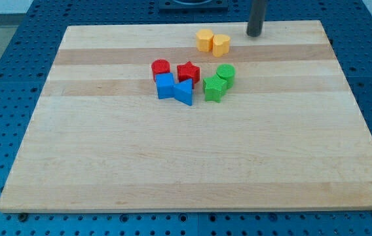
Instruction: Push the yellow heart closer to the green circle
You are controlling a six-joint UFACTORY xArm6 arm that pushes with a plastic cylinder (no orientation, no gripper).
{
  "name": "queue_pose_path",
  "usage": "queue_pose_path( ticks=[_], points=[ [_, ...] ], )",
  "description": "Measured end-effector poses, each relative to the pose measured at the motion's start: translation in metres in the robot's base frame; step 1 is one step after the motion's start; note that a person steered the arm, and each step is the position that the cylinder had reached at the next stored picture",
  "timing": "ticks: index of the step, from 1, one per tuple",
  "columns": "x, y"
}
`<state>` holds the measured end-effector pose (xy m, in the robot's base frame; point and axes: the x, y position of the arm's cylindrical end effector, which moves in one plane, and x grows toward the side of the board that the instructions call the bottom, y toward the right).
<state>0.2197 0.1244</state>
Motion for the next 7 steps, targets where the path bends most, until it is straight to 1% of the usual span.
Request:
queue_pose_path(
  ticks=[1, 3, 6, 7],
  points=[
    [-0.007, -0.024],
    [-0.005, -0.06],
    [0.03, -0.077],
    [0.033, -0.08]
  ],
)
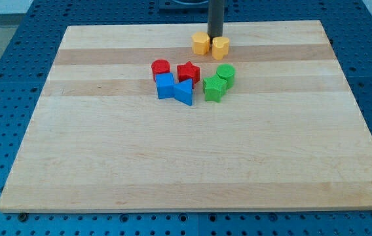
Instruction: Push the yellow heart closer to the green circle
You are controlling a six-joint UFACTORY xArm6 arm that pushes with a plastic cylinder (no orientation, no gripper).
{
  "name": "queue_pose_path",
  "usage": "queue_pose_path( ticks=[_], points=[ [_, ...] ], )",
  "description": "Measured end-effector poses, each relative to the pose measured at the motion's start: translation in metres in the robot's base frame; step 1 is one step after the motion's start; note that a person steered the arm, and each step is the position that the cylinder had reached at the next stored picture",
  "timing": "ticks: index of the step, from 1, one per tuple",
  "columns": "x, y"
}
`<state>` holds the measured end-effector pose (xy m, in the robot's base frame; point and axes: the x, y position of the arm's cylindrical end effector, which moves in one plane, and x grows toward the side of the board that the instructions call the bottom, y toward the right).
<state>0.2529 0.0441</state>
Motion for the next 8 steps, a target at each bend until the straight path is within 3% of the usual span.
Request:
queue_pose_path(
  ticks=[8],
  points=[
    [0.018, 0.032]
  ],
)
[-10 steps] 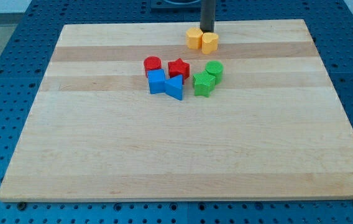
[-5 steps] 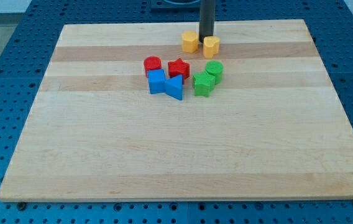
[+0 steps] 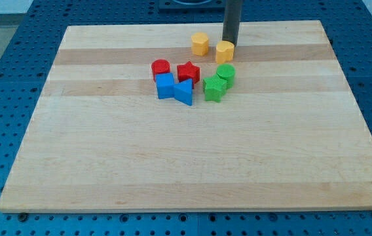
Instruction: Push the yellow heart closer to the green circle
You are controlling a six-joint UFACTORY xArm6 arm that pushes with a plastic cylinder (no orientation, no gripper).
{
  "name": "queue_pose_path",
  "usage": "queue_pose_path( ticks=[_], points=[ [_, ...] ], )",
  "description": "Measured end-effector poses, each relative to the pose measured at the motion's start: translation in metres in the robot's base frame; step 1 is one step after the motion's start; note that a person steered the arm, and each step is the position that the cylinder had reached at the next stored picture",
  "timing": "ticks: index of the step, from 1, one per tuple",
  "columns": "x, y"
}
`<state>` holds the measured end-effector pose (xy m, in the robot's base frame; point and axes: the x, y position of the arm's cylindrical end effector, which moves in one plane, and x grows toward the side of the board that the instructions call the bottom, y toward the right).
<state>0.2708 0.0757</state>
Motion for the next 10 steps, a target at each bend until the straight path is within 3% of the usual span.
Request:
queue_pose_path(
  ticks=[10],
  points=[
    [0.033, -0.02]
  ],
)
